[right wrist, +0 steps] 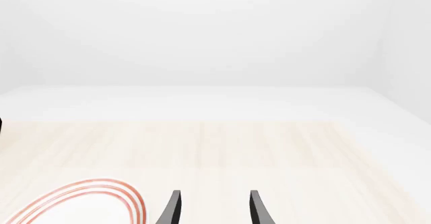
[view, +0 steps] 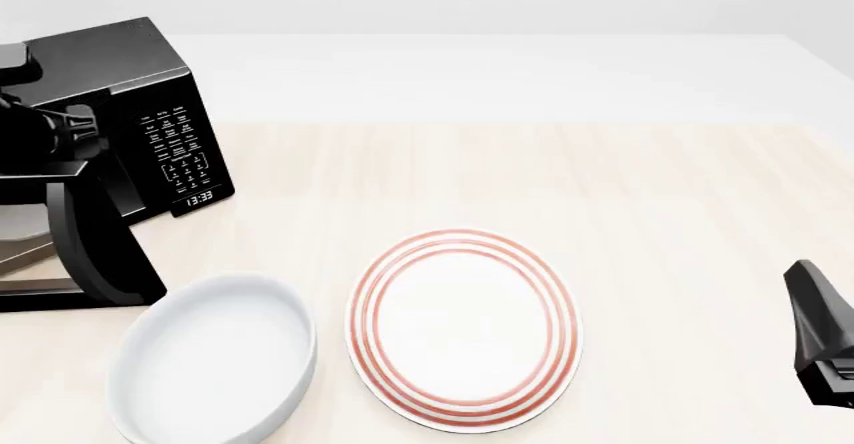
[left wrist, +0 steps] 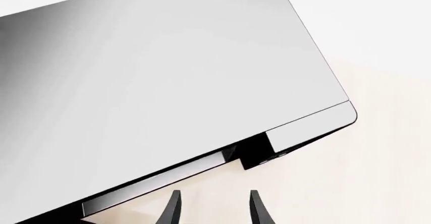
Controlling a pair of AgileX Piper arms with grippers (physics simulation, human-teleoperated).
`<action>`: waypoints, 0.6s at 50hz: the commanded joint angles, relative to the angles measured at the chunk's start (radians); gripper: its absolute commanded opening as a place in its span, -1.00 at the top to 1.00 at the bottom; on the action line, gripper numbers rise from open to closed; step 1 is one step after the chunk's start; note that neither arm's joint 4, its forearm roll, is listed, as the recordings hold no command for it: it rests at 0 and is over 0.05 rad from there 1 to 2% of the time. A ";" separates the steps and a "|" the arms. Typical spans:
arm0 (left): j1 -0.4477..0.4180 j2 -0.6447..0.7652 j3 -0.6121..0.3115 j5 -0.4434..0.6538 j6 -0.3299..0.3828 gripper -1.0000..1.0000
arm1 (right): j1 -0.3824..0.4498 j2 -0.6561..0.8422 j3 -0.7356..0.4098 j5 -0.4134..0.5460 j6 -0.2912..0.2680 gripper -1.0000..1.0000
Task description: Open the microwave.
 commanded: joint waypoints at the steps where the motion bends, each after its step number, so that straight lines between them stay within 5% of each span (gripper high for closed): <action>1: 0.022 0.004 0.014 -0.012 0.000 -1.00 | 0.000 0.000 0.000 0.000 0.000 -1.00; 30: 0.022 -0.076 0.107 -0.019 -0.018 -1.00 | 0.000 0.000 0.000 0.000 0.000 -1.00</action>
